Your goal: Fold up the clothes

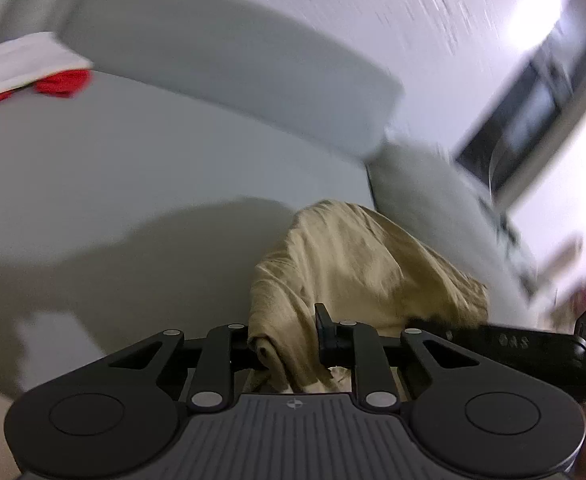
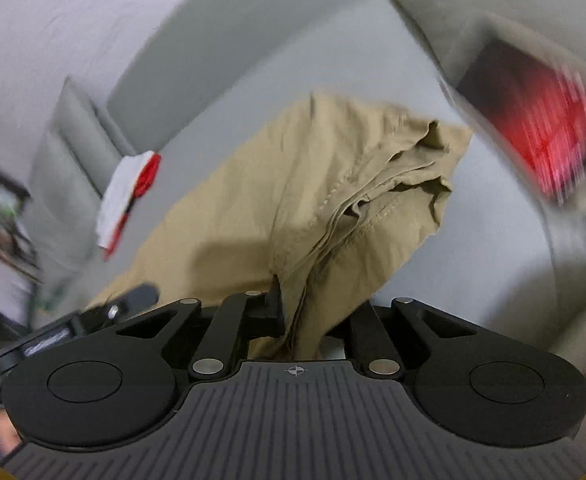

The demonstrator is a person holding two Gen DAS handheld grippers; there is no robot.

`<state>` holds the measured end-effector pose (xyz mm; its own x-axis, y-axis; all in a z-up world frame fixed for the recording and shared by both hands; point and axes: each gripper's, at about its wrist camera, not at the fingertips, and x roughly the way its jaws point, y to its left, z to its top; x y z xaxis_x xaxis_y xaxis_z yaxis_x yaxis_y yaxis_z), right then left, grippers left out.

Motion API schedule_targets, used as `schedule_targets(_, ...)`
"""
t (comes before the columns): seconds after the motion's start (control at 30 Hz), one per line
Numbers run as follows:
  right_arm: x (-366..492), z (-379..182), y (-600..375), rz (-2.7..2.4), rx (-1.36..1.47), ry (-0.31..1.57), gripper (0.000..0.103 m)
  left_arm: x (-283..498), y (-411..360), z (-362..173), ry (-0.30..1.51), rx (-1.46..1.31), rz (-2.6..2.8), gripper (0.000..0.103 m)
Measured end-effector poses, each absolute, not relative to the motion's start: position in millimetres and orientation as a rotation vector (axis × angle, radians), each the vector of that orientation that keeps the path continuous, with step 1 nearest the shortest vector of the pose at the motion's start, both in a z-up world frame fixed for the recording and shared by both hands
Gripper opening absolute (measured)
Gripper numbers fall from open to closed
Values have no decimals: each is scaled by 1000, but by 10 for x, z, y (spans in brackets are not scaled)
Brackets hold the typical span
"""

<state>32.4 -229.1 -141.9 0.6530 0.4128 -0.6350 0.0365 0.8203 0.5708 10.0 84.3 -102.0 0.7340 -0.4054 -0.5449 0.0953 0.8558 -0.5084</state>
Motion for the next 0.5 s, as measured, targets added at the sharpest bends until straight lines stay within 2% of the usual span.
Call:
schedule_targets(0.07,499,-1180,-2135,240,493,777,9,-9,903,-1050,640,-577,-225,19)
schedule_targets(0.2,950,-961,-1833,279,378,752,10,95,960,-1422,798,-708,-108,20)
schedule_targets(0.27,1205,-1098,-1743,271,394,848,12,145,1042,-1509,818,-720,-103,30)
schedule_targets(0.3,1299,-1200,-1737,249,404,895,15,168,1084,-1547,825,-724,-102,33)
schedule_targets(0.33,1370,-1312,-1753,218,410,936,25,165,1091,-1514,828,-691,-112,37)
schedule_targets(0.4,1409,-1527,-1845,178,433,996,46,126,1086,-1388,824,-595,-130,38)
schedule_targets(0.5,1238,-1665,-2106,199,522,972,44,-35,1109,-1153,769,-453,-124,37)
